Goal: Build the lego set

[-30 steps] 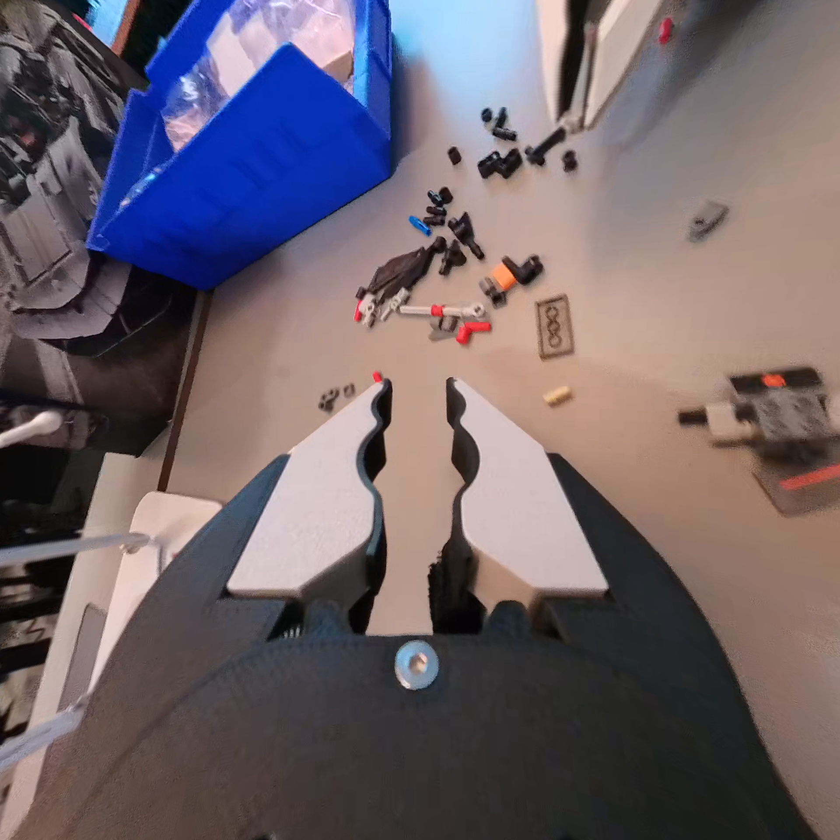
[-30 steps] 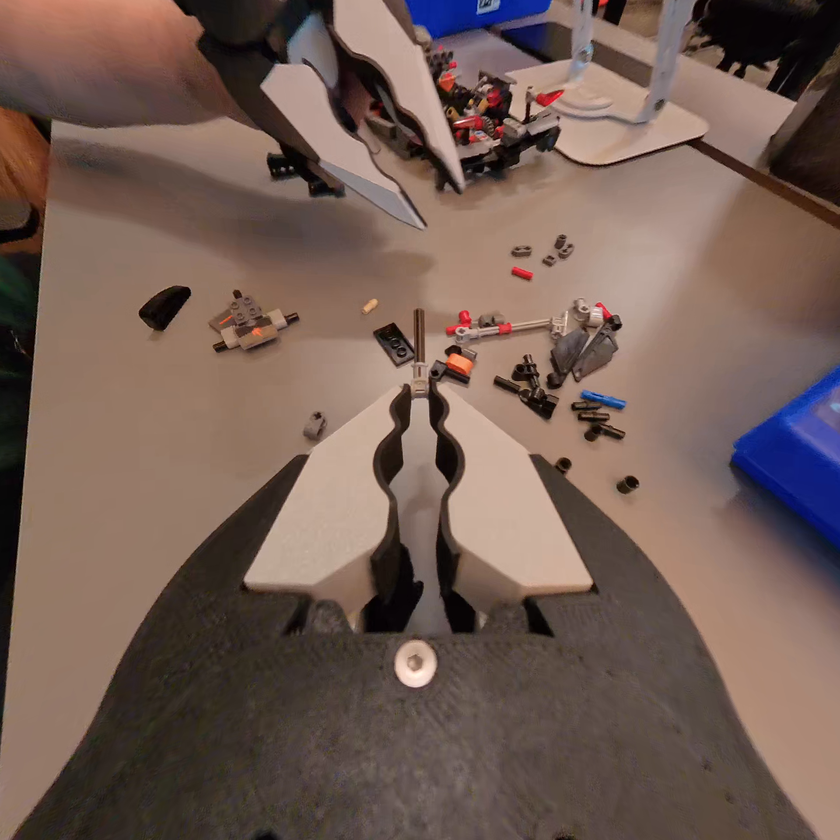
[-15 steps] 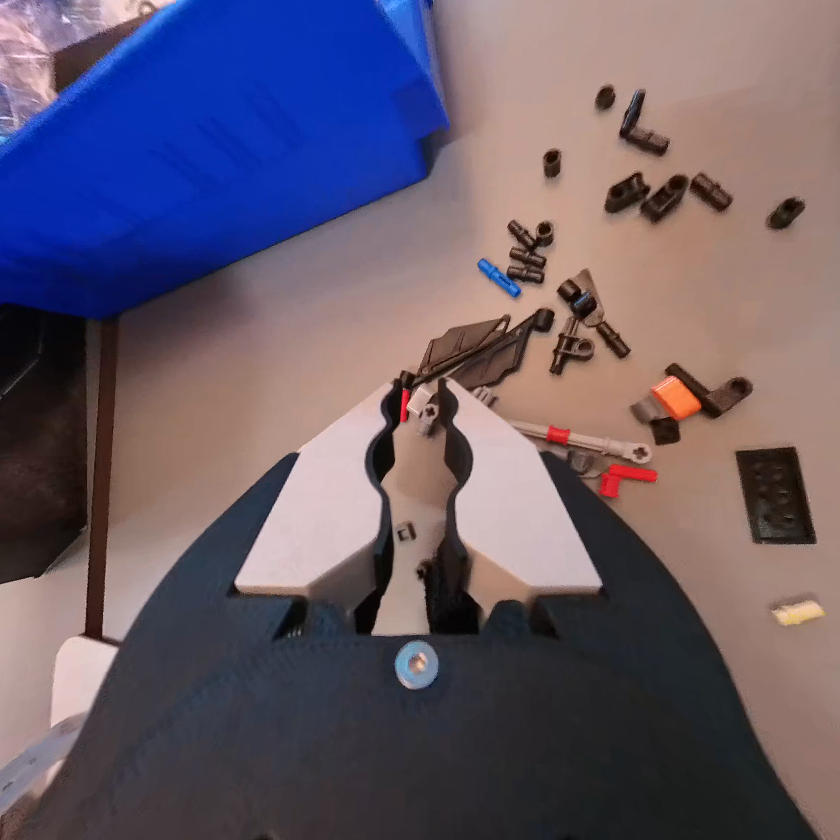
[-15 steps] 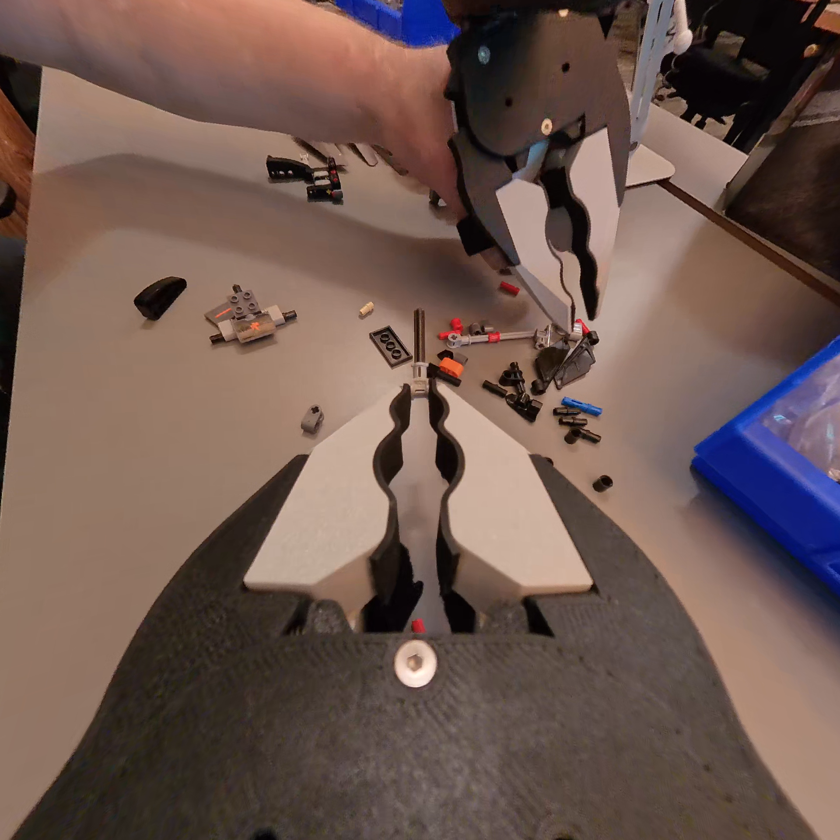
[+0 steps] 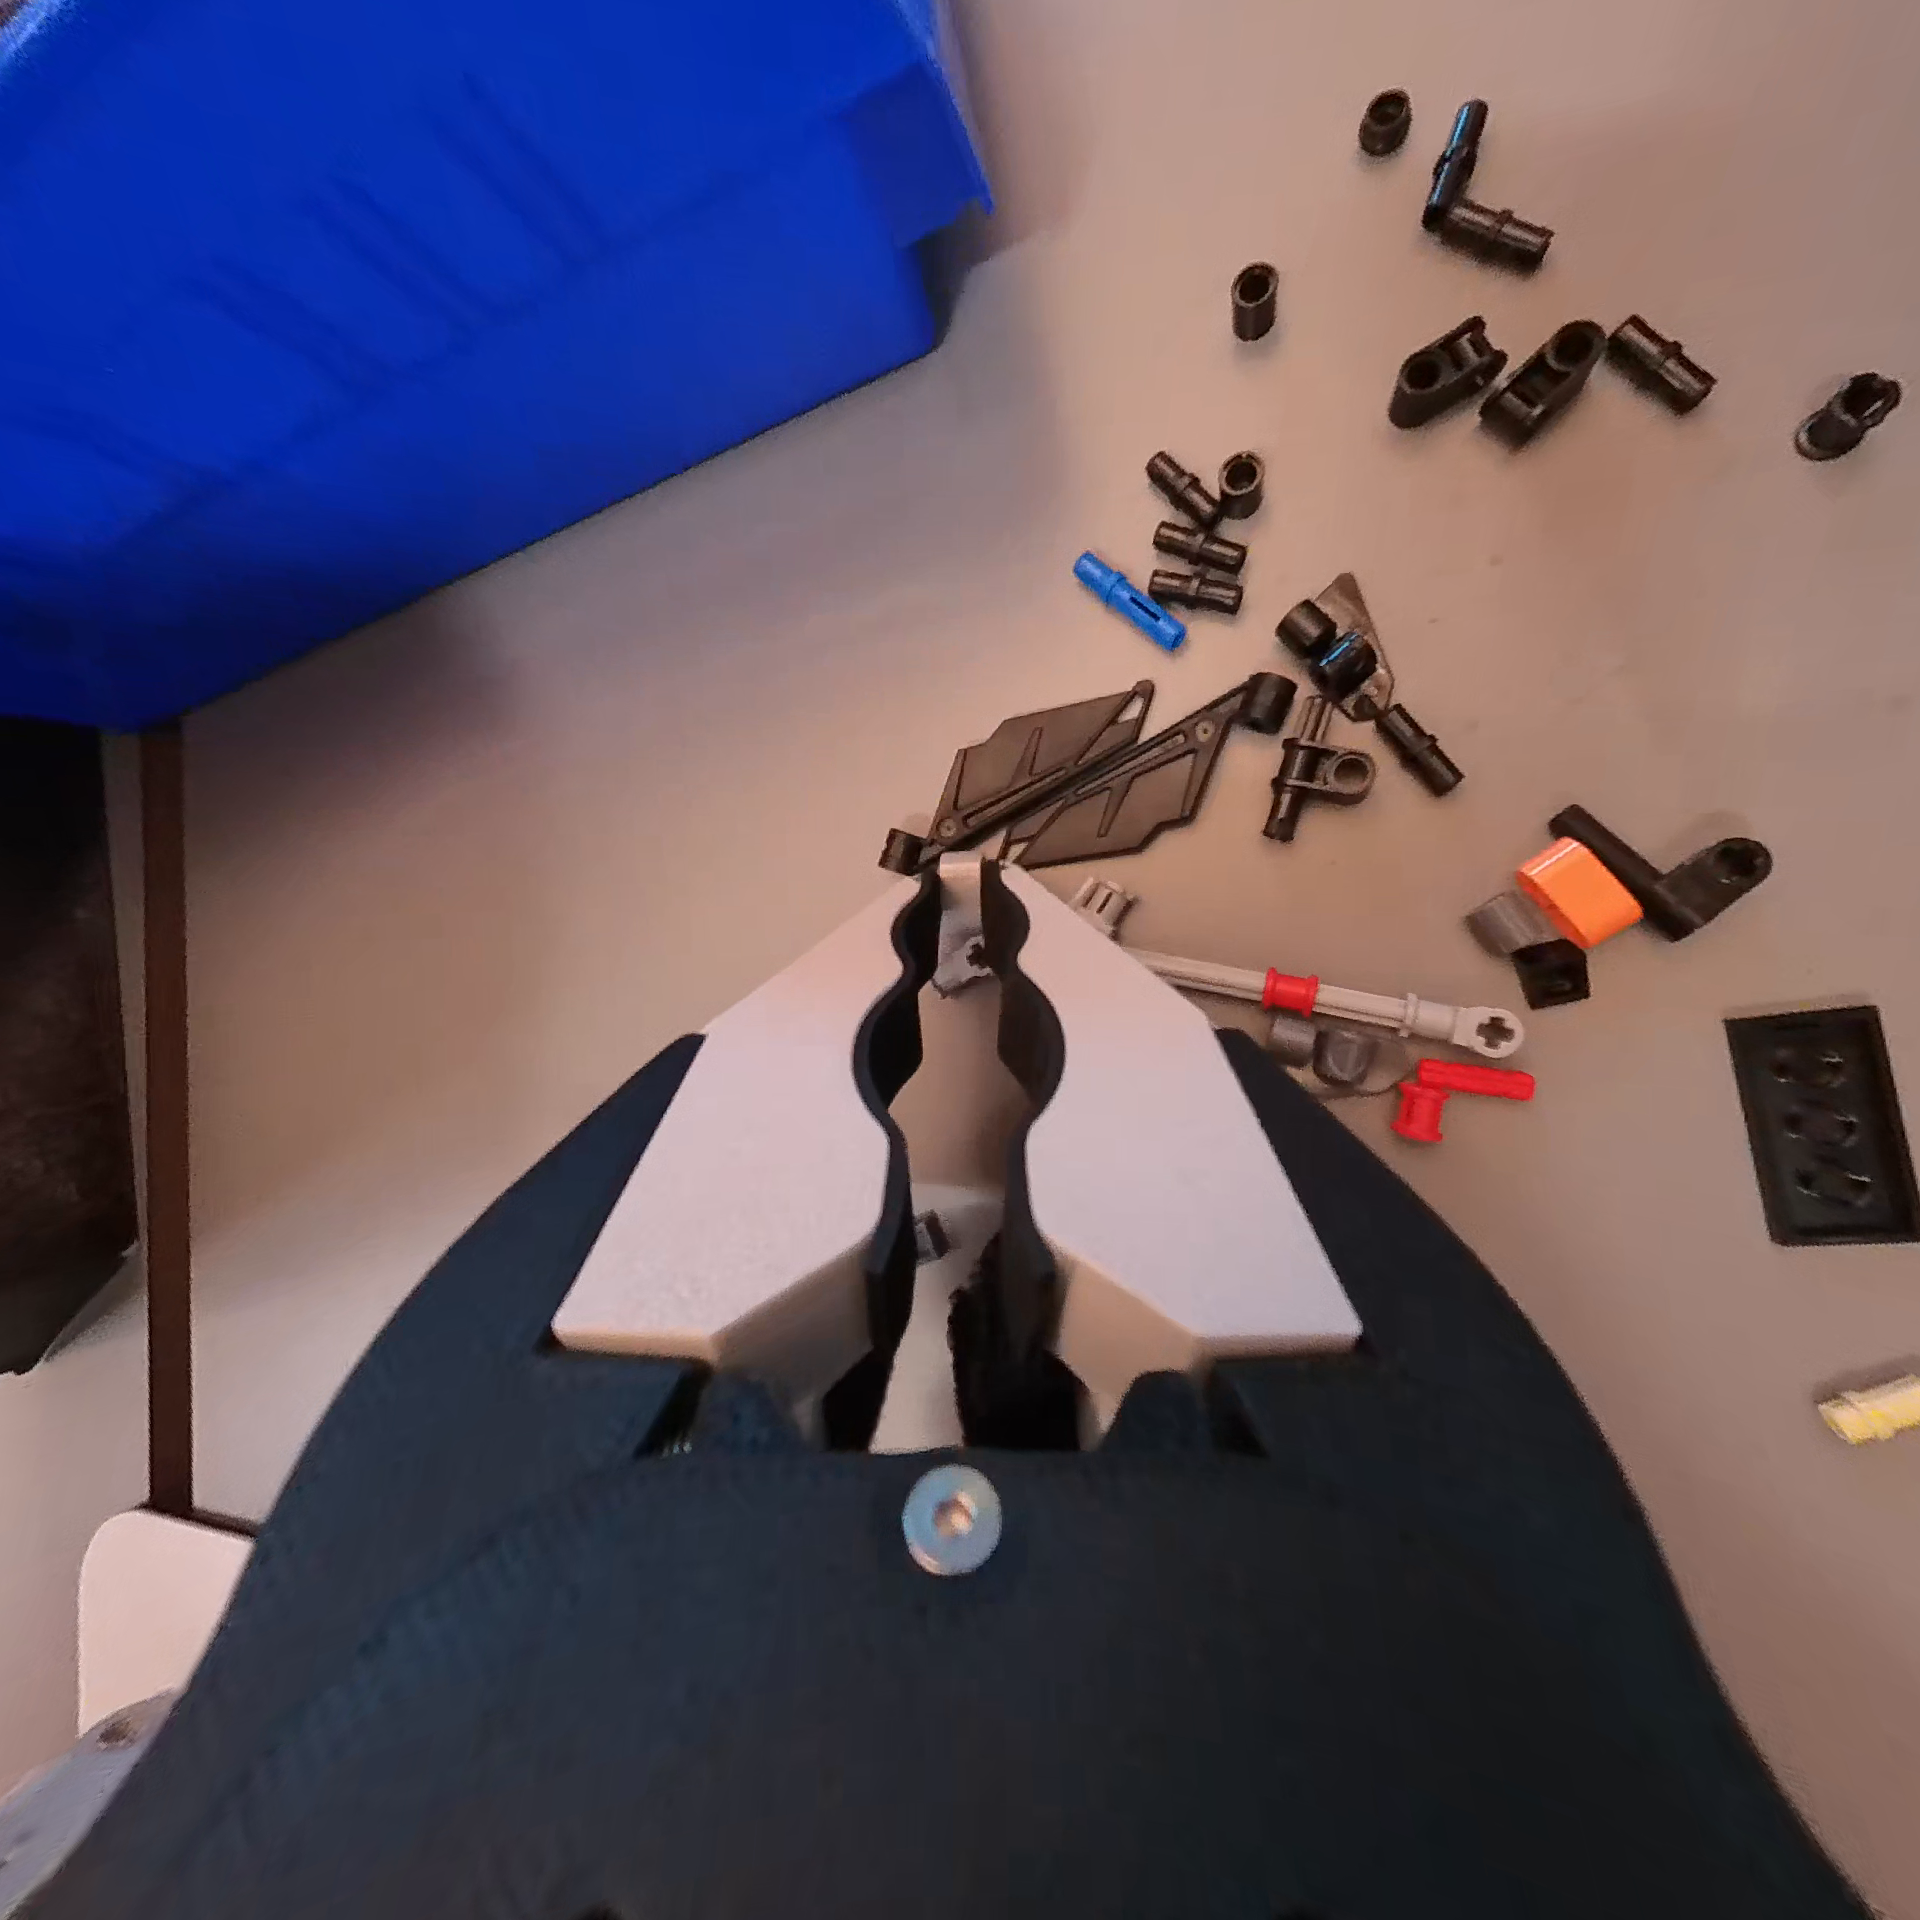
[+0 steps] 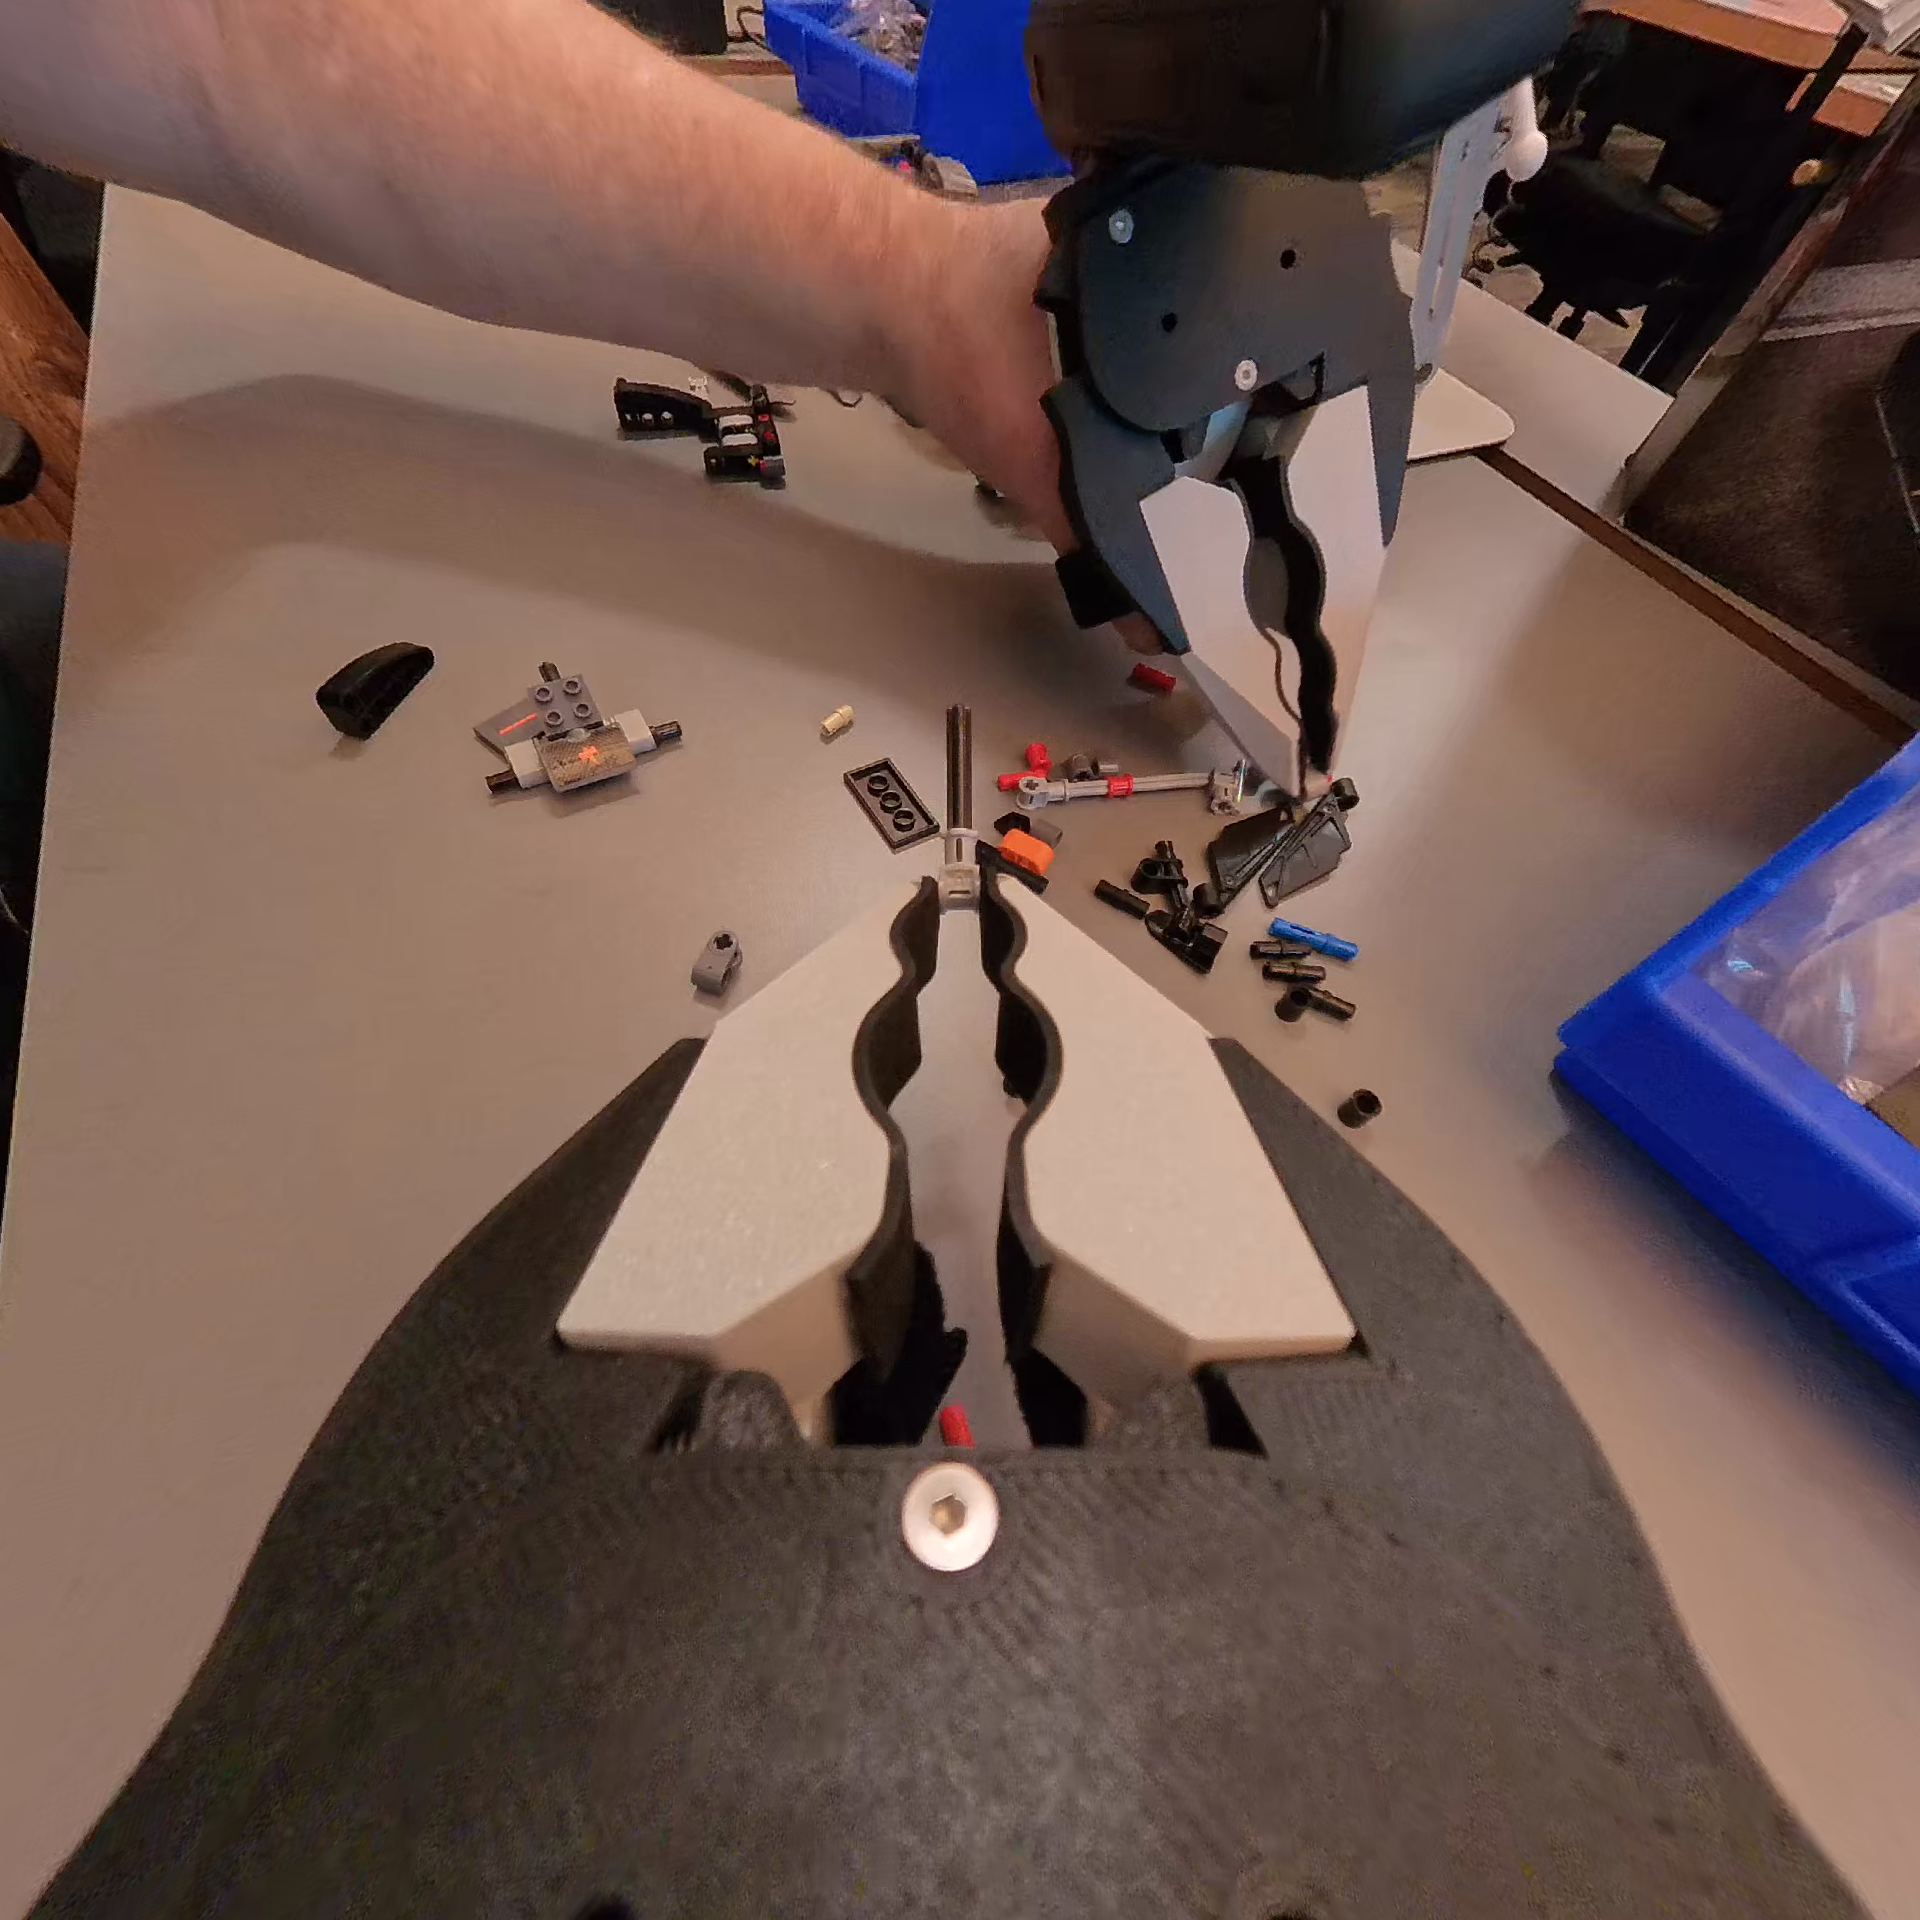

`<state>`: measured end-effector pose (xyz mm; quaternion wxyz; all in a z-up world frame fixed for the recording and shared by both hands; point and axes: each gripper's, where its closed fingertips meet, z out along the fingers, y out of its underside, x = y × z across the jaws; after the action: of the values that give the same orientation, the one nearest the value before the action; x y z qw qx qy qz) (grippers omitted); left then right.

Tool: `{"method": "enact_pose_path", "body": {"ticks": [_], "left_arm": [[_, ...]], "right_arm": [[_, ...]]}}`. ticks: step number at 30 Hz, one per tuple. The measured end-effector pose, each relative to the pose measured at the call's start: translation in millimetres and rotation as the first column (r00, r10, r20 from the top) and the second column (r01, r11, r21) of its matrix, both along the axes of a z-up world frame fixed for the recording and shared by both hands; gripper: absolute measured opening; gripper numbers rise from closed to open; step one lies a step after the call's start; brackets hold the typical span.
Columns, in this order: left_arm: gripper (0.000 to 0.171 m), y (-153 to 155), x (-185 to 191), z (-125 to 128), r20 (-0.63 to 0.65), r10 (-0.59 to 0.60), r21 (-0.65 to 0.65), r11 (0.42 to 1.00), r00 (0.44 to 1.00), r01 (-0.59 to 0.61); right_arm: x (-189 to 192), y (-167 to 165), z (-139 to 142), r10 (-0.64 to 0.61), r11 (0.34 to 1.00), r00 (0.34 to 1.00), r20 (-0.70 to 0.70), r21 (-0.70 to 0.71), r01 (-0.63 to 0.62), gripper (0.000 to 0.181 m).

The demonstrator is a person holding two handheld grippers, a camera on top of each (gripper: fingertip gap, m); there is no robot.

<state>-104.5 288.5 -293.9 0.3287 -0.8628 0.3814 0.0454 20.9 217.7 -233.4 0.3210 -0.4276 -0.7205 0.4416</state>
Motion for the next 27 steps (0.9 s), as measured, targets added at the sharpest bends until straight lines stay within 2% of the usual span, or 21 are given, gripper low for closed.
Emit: {"method": "enact_pose_path", "body": {"ticks": [3,7,10,13,17,21,27], "left_arm": [[0.006,2,-1,11,0.033,0.022,0.066,0.998,0.999,-0.024],[0.006,-4,-4,49,0.117,0.053,0.197,0.977,0.992,-0.076],[0.006,-33,-8,72,0.137,0.080,0.221,0.969,0.987,-0.109],[0.006,-76,-13,82,0.129,0.148,0.207,0.963,0.980,-0.173],[0.006,-145,-14,69,0.147,0.243,0.139,0.955,0.959,-0.263],[0.006,-208,-10,44,0.213,0.363,0.049,0.923,0.907,-0.381],[0.006,-261,-3,21,0.197,0.478,0.006,0.872,0.856,-0.489]], "right_arm": [[1,0,1,0.002,1.000,1.000,-0.005,-0.006,-0.002,0.005],[2,-7,1,0.037,0.999,0.999,-0.008,-0.022,-0.037,0.005],[1,-9,-4,0.050,0.999,0.999,0.011,-0.016,-0.050,0.005],[0,-10,-5,0.054,0.998,0.999,0.008,-0.014,-0.054,0.005],[-2,-17,2,0.072,0.997,0.997,-0.032,-0.036,-0.073,0.005],[-9,-31,3,0.076,0.997,0.997,0.004,0.005,-0.076,0.005],[-26,-73,16,0.080,0.994,0.993,0.092,0.061,-0.086,0.006]]}}
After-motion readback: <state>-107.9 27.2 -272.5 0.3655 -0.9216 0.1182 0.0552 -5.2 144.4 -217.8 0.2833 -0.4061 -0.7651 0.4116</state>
